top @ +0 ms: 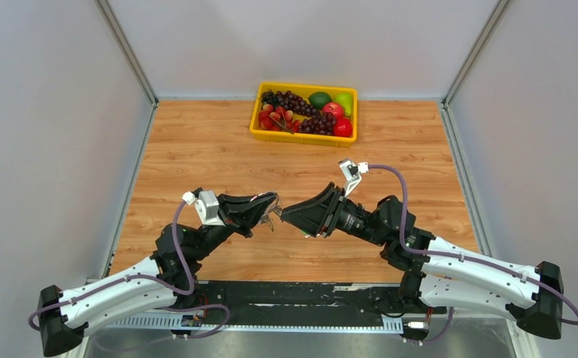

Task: Put the keys on the keyring

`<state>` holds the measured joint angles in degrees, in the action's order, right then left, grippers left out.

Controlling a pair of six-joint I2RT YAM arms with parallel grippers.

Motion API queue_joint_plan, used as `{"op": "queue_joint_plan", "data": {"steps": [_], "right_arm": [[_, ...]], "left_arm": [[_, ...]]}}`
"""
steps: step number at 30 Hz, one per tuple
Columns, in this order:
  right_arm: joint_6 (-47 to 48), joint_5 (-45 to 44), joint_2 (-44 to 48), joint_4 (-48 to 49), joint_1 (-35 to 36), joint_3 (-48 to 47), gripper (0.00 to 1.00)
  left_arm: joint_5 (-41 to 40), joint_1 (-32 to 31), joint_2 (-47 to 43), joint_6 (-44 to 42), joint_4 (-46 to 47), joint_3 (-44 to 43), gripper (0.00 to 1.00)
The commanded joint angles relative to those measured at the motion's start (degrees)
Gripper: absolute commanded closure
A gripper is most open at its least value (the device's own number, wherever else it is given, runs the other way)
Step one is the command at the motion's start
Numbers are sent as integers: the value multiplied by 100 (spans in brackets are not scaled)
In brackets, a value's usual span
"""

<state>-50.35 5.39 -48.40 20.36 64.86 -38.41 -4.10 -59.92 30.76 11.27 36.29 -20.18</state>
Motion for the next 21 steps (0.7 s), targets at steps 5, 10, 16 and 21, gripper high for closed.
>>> {"op": "queue_joint_plan", "data": {"steps": [5,10,16,21], "right_arm": [[-94,-515,-147,393,272,-222,56],[-68,-932,-188,393,412,-215,57],[-46,-1025,-372,457,452,-351,57],[38,-1065,-496,466,457,-510,60]], "left_arm": [[41,-21,-212,135,440,-258,100],[62,-21,-318,152,453,-279,100],[128,-20,-311,211,510,-276,100],[163,-20,-320,240,528,-276,100]]}}
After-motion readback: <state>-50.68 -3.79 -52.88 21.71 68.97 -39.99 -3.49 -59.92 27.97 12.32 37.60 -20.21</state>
